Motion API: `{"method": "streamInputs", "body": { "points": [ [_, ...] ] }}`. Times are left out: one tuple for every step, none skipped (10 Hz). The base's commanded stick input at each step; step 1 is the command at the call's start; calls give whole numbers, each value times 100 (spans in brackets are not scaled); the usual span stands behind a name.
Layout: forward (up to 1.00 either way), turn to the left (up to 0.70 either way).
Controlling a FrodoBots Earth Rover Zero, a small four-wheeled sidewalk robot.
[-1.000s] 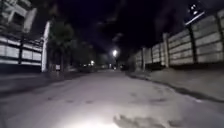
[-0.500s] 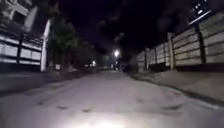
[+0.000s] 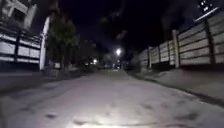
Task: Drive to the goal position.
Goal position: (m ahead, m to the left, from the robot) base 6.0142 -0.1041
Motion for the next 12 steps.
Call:
{"method": "streamInputs", "body": {
  "points": [
    [70, 0],
    [70, 0],
    [70, 0],
    [70, 0],
    [70, -25],
    [70, -35],
    [70, -35],
    [70, -35],
    [70, -35],
    [70, -24],
    [70, -8],
    [70, 0]
  ]
}}
